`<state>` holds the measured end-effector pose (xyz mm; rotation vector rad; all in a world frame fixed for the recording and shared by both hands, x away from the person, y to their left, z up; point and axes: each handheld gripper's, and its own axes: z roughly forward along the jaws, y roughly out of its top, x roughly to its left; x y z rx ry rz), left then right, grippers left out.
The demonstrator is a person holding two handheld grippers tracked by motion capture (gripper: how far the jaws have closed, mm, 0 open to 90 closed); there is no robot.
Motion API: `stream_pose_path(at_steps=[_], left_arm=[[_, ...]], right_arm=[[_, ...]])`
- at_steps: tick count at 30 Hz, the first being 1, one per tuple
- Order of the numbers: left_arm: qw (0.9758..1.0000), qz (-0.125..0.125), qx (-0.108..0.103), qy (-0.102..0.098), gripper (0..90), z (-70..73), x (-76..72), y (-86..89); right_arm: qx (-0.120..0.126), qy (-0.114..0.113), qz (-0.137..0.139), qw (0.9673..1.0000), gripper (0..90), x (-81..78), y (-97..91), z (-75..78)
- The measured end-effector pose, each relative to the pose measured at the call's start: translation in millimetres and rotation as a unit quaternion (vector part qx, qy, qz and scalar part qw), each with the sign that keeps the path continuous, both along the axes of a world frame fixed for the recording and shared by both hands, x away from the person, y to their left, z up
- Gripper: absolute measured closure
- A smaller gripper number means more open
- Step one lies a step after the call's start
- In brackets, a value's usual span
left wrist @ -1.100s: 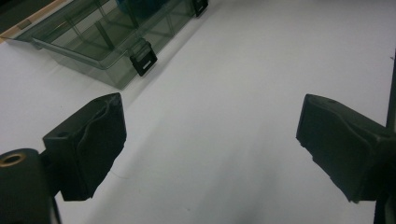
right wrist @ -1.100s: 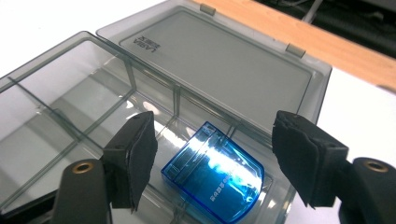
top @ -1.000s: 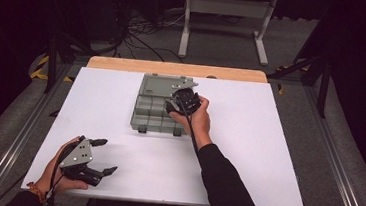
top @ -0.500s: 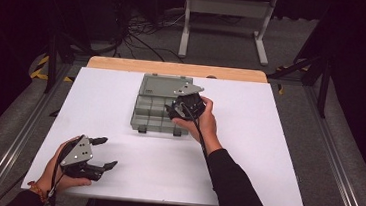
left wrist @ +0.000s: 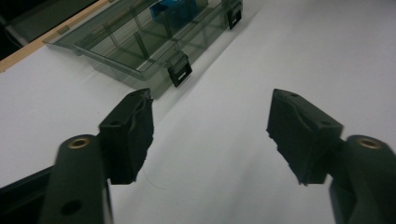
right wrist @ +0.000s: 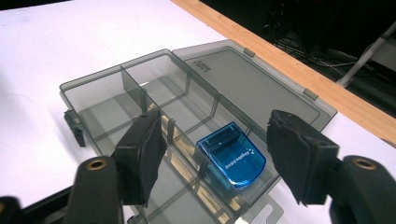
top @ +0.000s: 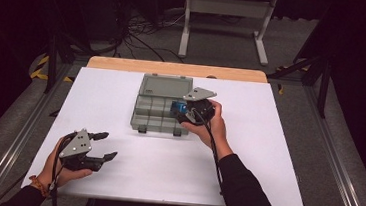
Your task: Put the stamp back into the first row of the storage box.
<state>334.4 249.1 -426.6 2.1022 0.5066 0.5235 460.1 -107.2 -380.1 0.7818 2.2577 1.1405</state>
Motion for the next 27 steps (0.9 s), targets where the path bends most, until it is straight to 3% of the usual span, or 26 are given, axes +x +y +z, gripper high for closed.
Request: stream_pose_path(at_steps=[2, 5, 7, 10, 14, 19, 27], left_arm=[[1.0, 0.001, -0.004, 0.002, 38.3, 1.6, 1.2, 0.3], [1.0, -0.006, -0.001, 0.007, 51.4, 3.2, 5.1, 0.5], [1.0, -0.006, -0.002, -0.001, 63.1, 4.6, 6.9, -0.1], [1.0, -0.007, 0.002, -0.006, 70.6, 8.0, 10.1, -2.8], [0.9999, -0.001, -0.004, -0.015, 78.1, 11.5, 13.6, -5.9], [0.9998, 0.002, 0.005, -0.018, 83.2, 14.6, 17.6, -8.3], [0.9998, 0.007, 0.008, -0.015, 89.2, 15.1, 20.4, -6.3]], right_arm=[[-0.001, -0.006, 0.0, 1.0, 39.6, -2.6, -2.6, 1.0], [0.001, -0.008, 0.007, 0.9999, 43.4, -6.0, -6.8, 2.6], [-0.001, -0.01, 0.011, 0.9999, 45.4, -7.7, -9.1, 3.4], [-0.003, -0.011, 0.015, 0.9998, 50.4, -10.9, -12.1, 3.6], [-0.007, -0.011, 0.025, 0.9996, 56.8, -14.6, -16.0, 4.3], [-0.005, -0.01, 0.037, 0.9992, 63.2, -20.8, -22.5, 4.4], [-0.009, -0.011, 0.042, 0.999, 75.4, -27.1, -33.6, 3.5]])
